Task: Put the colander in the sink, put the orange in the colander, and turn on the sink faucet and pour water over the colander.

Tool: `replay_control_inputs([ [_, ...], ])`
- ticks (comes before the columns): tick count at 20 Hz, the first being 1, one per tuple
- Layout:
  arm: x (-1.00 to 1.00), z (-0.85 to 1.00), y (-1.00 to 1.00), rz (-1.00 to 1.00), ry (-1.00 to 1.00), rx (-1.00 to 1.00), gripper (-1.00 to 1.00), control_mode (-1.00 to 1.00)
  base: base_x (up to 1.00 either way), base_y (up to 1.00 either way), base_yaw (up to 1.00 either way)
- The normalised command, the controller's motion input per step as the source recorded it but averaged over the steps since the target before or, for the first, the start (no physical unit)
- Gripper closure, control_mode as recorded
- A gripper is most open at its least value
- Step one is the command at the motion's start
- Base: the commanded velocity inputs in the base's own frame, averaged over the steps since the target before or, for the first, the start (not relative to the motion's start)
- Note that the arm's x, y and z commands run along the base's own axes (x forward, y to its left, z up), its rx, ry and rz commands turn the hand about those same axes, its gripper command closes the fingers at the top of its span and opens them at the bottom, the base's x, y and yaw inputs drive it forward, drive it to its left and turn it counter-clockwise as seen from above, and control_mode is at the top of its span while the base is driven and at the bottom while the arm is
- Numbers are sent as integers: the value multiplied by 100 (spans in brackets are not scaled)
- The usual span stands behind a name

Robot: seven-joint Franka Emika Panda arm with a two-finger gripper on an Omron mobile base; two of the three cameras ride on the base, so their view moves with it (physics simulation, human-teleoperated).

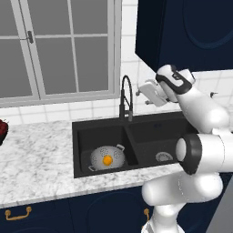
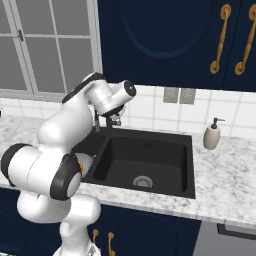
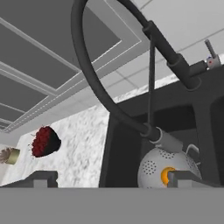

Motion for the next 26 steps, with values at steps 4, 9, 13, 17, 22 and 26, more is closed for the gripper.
replay_control_inputs([
  [4, 29, -17, 0, 1, -2, 0, -100, -100, 0, 0, 0],
  [9, 34, -15, 0, 1, -2, 0, -100, -100, 0, 0, 0],
  [13, 28, -7, 6, 0, -2, 0, -100, -100, 0, 0, 0],
  [17, 23, -9, 15, 0, -1, -1, -100, -100, 0, 0, 0],
  [22, 36, -21, 15, 0, 0, -1, -100, -100, 0, 0, 0],
  [26, 53, -38, 30, 0, 0, -4, -100, -100, 0, 0, 0],
])
